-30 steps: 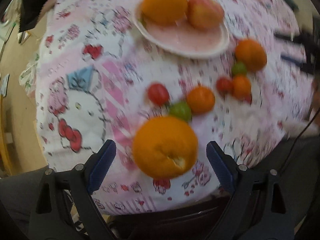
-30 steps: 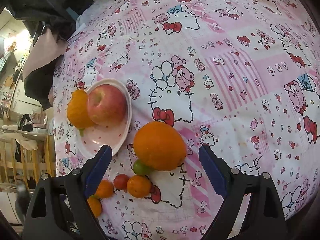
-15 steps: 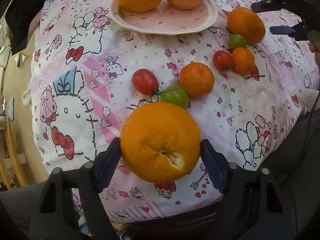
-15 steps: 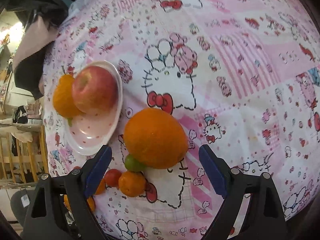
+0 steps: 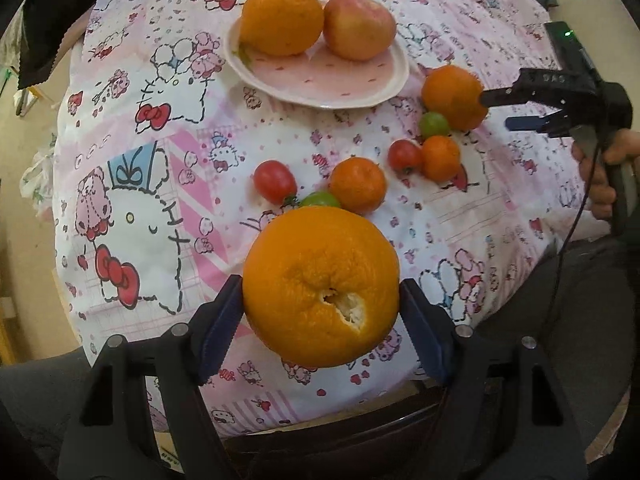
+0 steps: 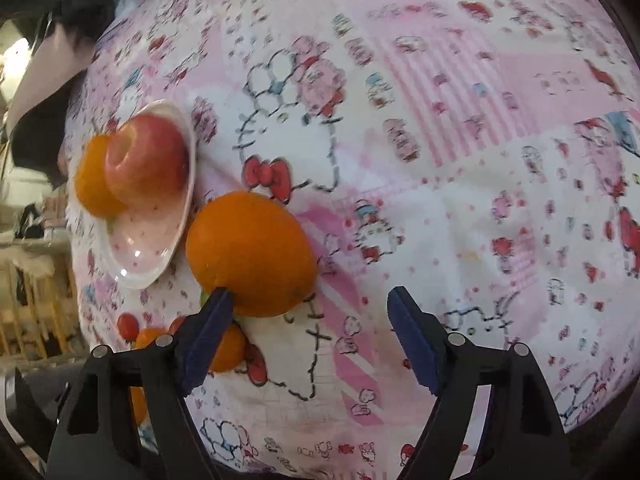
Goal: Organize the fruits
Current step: 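Grasp the orange beside the lime with the right tool while the left tool lifts the round orange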
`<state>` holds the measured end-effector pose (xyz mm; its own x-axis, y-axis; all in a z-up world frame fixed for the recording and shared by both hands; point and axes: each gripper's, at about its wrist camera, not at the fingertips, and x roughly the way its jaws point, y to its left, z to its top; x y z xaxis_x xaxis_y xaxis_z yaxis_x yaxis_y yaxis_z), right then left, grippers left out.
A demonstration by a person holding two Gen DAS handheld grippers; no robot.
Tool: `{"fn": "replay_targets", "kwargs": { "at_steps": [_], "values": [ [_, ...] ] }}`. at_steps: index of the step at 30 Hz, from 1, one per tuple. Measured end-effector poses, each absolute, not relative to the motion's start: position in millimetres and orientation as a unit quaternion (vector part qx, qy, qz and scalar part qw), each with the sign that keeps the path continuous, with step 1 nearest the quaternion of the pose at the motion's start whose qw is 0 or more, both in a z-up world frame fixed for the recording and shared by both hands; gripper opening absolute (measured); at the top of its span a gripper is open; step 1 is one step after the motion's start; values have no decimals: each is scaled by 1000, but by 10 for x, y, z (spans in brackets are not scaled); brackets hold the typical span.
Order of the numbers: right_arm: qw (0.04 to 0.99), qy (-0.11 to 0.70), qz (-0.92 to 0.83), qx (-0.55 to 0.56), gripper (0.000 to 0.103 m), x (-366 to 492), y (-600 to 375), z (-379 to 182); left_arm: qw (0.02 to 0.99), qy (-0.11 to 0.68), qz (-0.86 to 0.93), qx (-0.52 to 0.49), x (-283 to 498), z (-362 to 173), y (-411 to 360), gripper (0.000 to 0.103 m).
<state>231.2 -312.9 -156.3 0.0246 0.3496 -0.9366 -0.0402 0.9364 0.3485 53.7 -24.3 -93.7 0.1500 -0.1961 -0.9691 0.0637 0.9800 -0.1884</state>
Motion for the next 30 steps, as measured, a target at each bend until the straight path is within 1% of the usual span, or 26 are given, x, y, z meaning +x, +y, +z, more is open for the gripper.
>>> {"fn": "replay_targets", "kwargs": {
  "at_steps": [3, 9, 14, 18, 20, 24, 26, 30],
  "values": [
    [716, 675, 146, 107, 82, 2346, -3088, -1527, 755, 647, -92, -56, 598, -946, -229, 74],
    [697, 676, 185, 153, 82, 2523, -2840, -1630, 759, 642, -94, -59, 683, -945, -297, 74],
    [695, 679, 191, 142, 82, 2556, -2670, -1678, 761, 640, -89, -58, 687, -941, -275, 74],
    [686, 682, 201, 156, 74, 2525, -2641, -1722, 761, 641, -80, -62, 695, -955, -250, 74],
    [688, 681, 201, 152, 72, 2501, -2620, -1720, 763, 639, -79, -62, 700, -944, -255, 74],
    [712, 663, 204, 108, 69, 2438, -2547, -1578, 769, 631, -81, -63, 697, -875, -251, 74],
    [718, 657, 202, 111, 68, 2420, -2603, -1502, 772, 626, -82, -67, 711, -819, -228, 74],
    [737, 630, 216, 114, 68, 2364, -2680, -1177, 781, 615, -82, -72, 805, -652, -137, 73]
  ]
}}
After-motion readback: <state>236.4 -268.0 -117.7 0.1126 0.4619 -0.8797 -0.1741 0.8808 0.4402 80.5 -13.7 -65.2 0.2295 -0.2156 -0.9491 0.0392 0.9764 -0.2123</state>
